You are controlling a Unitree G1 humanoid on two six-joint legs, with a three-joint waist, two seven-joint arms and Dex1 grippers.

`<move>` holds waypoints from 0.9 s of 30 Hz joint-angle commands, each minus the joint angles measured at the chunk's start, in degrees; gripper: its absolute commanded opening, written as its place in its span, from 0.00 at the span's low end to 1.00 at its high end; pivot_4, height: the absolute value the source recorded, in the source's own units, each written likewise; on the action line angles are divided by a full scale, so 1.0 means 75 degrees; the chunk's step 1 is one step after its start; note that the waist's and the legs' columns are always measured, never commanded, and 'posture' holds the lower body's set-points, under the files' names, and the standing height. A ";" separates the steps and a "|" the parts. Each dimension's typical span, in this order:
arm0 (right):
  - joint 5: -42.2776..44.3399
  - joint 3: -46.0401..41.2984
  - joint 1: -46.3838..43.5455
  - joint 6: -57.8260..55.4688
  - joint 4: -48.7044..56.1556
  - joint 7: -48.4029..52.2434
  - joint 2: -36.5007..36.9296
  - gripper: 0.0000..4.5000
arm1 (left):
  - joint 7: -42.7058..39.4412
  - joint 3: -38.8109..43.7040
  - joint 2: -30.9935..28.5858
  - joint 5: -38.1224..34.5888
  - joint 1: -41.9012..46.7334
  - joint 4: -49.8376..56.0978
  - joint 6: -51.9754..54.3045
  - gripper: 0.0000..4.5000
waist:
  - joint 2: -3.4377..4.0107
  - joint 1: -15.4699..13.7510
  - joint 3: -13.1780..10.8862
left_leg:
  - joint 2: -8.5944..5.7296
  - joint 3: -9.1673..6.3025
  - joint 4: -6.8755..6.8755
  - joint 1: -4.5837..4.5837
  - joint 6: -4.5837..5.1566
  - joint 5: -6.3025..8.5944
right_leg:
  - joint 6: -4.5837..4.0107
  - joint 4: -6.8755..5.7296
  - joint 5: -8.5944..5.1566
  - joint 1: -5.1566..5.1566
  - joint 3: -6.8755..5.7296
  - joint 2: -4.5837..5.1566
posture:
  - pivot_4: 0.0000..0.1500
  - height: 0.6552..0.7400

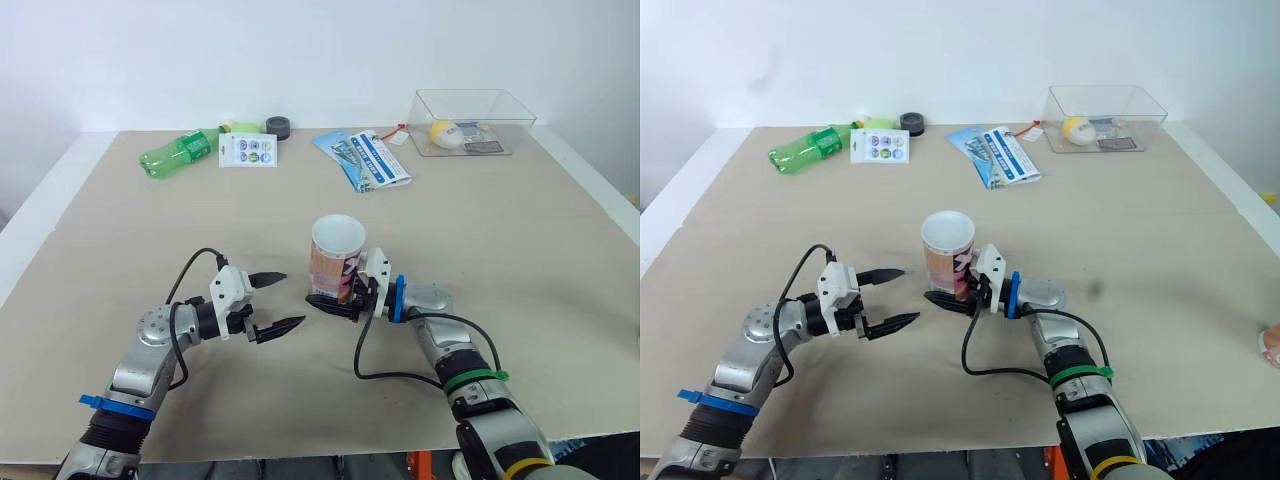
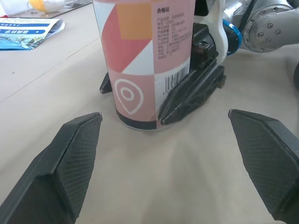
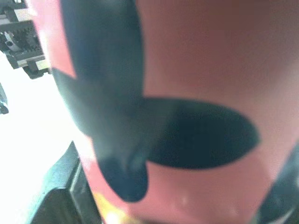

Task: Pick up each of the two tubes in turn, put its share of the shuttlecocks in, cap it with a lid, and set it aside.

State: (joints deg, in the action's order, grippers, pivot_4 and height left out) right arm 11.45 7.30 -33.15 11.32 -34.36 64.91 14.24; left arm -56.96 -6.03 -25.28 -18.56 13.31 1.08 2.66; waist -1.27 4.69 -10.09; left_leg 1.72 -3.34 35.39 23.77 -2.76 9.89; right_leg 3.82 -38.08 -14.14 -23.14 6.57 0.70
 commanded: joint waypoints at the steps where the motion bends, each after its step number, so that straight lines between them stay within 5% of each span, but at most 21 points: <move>1: -0.0155 0.0015 0.0016 -0.0030 -0.0145 -0.0097 0.0100 0.86 | 0.0018 0.0030 -0.0059 0.0006 0.0047 0.0240 -0.0040 1.00 | 0.0000 -0.0006 0.0000 | 0.0000 0.0000 0.0000 0.0000 0.0000 0.0000 | 0.0000 0.0000 0.0000 0.0000 0.0000 0.0000 | 1.00 1.00; 9: 0.0364 -0.0705 0.0398 -0.0372 0.0913 -0.0928 0.0259 0.86 | 0.0020 -0.0160 -0.0012 0.0130 0.0166 0.0243 -0.0130 1.00 | -0.0001 -0.0025 -0.0002 | 0.0000 0.0000 0.0000 0.0002 0.0000 0.0000 | 0.0000 0.0000 0.0000 -0.0001 0.0000 0.0000 | 1.00 1.00; 17: 0.0719 -0.3380 0.1094 -0.1407 0.2409 -0.4765 0.0925 0.86 | -0.0024 -0.0338 0.0014 0.0060 0.0259 0.0413 -0.0044 1.00 | -0.0003 -0.0073 -0.0011 | -0.0013 -0.0001 -0.0004 0.0049 -0.0005 0.0004 | 0.0032 0.0006 -0.0009 -0.0032 -0.0001 0.0016 | 1.00 1.00; 22: 0.0392 -0.4668 0.1534 -0.1340 0.1766 -0.7007 0.1265 0.86 | -0.0110 -0.0475 0.0071 0.0043 0.0474 0.0330 -0.0025 1.00 | -0.0004 -0.0074 -0.0011 | -0.0015 -0.0004 -0.0015 0.0049 0.0000 0.0009 | 0.0037 0.0006 -0.0020 -0.0033 -0.0009 0.0018 | 1.00 1.00; 27: 0.0354 -0.5013 0.1563 -0.1057 0.0822 -0.7770 0.1307 0.86 | -0.0302 -0.0573 0.0142 0.0041 0.0781 0.0151 0.0007 1.00 | -0.0002 0.0016 -0.0013 | -0.0017 0.0013 -0.0013 0.0037 0.0002 0.0010 | 0.0012 0.0006 -0.0028 -0.0032 0.0011 0.0019 | 1.00 1.00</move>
State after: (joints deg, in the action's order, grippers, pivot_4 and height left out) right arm 14.24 -29.89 -20.67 1.65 -27.73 7.87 23.35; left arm -58.50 -10.37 -24.18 -17.93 18.42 1.64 2.88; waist -1.29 4.80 -10.20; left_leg 1.59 -3.23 35.29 24.01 -2.74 9.96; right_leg 3.89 -38.04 -14.33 -23.37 6.66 0.84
